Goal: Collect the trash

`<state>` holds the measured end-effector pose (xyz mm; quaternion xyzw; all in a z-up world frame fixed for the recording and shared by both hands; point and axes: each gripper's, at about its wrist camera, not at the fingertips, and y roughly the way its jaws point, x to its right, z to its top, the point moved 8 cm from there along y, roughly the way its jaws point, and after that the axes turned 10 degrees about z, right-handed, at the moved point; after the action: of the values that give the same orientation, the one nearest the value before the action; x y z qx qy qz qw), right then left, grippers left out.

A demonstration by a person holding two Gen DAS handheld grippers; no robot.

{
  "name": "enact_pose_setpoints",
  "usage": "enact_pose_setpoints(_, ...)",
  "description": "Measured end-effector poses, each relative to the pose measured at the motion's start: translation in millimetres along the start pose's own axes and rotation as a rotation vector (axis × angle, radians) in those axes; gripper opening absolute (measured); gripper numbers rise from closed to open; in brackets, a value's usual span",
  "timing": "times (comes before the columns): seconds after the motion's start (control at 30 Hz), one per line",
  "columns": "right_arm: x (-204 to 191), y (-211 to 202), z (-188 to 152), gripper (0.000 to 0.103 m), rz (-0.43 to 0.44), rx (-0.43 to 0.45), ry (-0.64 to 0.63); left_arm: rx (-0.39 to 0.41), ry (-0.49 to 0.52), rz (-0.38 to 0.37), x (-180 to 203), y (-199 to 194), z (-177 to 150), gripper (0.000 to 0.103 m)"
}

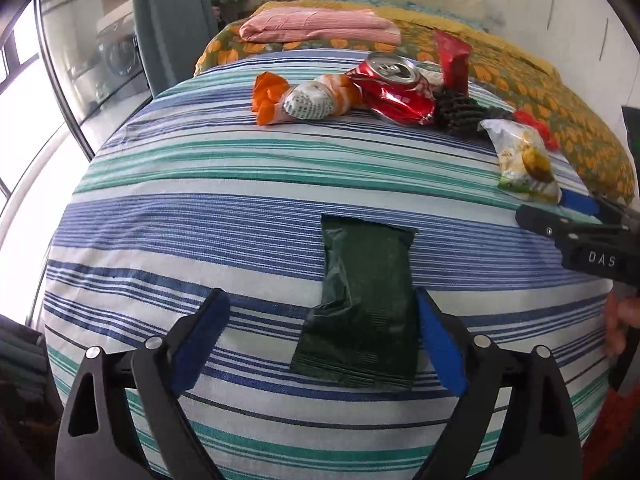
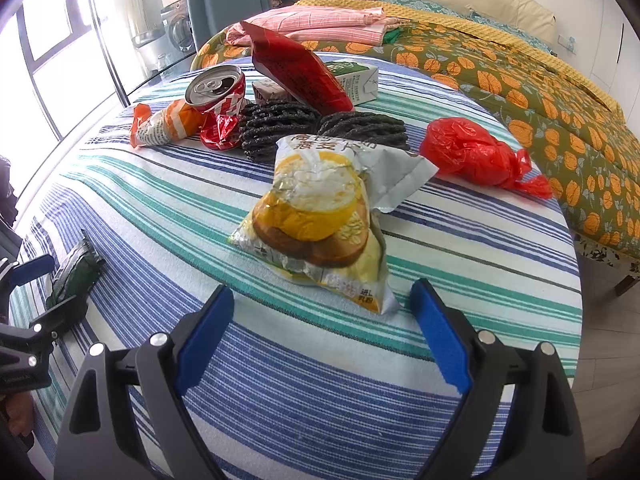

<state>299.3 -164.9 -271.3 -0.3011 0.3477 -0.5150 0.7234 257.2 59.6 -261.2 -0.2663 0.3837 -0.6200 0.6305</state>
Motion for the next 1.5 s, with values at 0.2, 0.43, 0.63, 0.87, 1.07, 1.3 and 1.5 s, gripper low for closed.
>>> enact_pose_setpoints(0.2, 2.1, -2.6, 0.3, 0.088, 0.042, 0.019, 0.026, -0.007, -0.003, 0.006, -1.8, 4.7, 0.9, 0.097)
enact_pose_setpoints(0.43, 0.1, -16.9, 3.5, 0.087, 0.086, 0.034, 0.133, -0.002, -0.011, 0.010, -2.7, 3.3, 0.0, 0.097)
enact_pose_setpoints(0.63, -14.6, -4.9, 34.2, 0.088, 0.016, 0.012, 0.151, -0.002, -0.012, 0.010, -2.7, 2.6, -0.7, 0.097)
enact_pose_setpoints(0.87, -2.4, 2.0, 27.7, 0.056, -0.017, -0.036, 0.139, -0.002, -0.012, 0.011, -2.9, 2.6, -0.7, 0.097)
enact_pose_setpoints(1.07, -23.7, -37.7, 10.8, 0.054, 0.099, -0.104, 0.012, -0.001, -0.011, 0.007, -2.3, 2.1, -1.0, 0.097)
enact_pose_setpoints(1.3, -45.1, -57.1, -49.5, 0.061, 0.138, -0.248, -0.121, 0.020, 0.002, -0.115, 5.1, -7.1, -4.0, 0.098)
enact_pose_setpoints(1.5, -29.1, -75.5, -56.1, 0.081, 0.159, -0.141, -0.035, 0.003, 0.010, -0.164, 4.9, -15.0, -9.9, 0.098)
